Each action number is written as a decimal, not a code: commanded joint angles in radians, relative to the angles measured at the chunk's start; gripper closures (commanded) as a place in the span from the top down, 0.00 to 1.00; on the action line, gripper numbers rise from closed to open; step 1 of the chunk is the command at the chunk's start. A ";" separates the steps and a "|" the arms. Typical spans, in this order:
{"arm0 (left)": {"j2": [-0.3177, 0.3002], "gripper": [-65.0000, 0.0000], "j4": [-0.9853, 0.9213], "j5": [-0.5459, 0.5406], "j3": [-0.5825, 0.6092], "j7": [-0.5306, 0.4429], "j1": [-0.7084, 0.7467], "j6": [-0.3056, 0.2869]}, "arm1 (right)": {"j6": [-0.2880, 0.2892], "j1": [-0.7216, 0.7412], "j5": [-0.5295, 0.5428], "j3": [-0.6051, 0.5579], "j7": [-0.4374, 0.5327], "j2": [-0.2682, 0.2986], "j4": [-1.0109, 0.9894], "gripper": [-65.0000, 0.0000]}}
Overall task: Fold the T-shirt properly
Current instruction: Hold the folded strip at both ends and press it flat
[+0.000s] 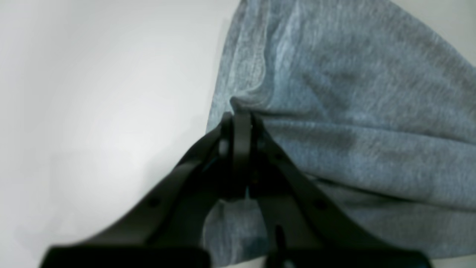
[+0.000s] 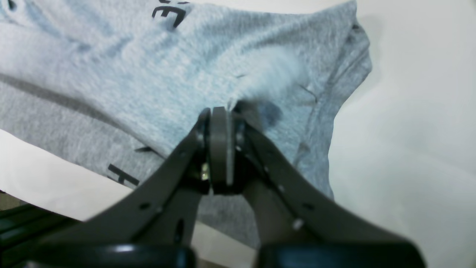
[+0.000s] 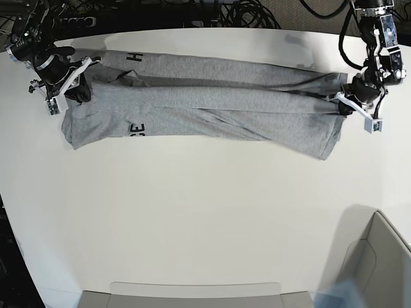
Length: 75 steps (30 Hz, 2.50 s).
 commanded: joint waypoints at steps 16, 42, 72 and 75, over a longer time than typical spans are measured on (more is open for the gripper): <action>0.025 0.19 0.090 -0.004 -0.024 -0.017 0.065 -0.002 | -0.003 -0.004 0.011 0.002 0.019 -0.004 0.014 0.00; -0.045 0.29 -0.158 -0.082 0.097 -0.005 -0.105 -0.002 | 0.100 -0.002 0.011 0.002 0.016 0.020 -0.024 0.00; -0.053 0.29 -0.200 -0.276 0.198 -0.008 -0.084 -0.003 | 0.102 -0.001 0.010 -0.010 0.016 0.057 -0.044 0.00; -0.067 0.29 -0.212 -0.349 0.190 0.027 -0.093 -0.003 | 0.102 -0.002 0.010 -0.012 0.016 0.065 -0.044 0.00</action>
